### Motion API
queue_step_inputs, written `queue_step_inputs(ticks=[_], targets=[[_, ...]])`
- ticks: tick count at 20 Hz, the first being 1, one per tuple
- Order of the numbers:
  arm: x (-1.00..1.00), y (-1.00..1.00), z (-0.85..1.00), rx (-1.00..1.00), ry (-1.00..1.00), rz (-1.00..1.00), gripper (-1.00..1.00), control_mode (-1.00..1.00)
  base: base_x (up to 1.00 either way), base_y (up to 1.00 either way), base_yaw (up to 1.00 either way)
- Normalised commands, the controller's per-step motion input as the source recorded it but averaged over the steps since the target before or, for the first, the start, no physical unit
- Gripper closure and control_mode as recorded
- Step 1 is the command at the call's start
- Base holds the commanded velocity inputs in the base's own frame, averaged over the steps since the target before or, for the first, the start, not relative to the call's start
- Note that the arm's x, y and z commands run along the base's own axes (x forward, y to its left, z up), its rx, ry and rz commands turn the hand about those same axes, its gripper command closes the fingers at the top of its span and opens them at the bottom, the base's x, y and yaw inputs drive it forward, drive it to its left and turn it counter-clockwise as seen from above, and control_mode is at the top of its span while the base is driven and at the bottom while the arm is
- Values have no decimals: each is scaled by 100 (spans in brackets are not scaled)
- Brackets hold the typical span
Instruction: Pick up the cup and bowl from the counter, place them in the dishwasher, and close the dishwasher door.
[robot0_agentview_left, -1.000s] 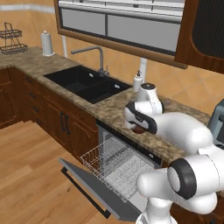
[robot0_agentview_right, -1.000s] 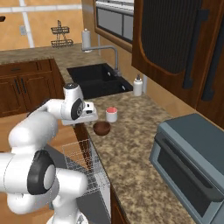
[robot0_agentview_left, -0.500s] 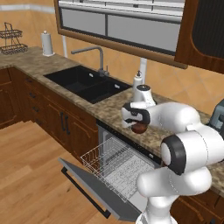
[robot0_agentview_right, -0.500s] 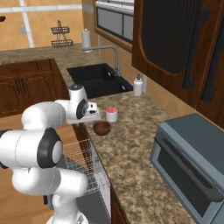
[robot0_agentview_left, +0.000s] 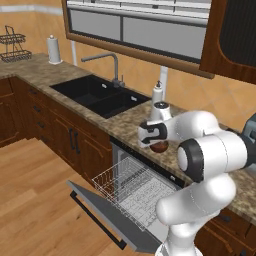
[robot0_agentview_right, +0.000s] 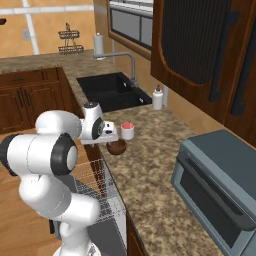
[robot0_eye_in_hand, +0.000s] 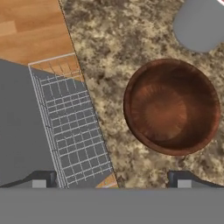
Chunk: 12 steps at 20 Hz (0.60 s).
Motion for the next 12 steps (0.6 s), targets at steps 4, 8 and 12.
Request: queue_step_inputs(ticks=[4,8,12], targets=[[22,-16,-19,0,0,1,-100,-100,0,0,0],[28,0,-21,0,0,0,-100,-100,0,0,0],[30,-4,-22,0,-1,2,-100,-100,0,0,0]])
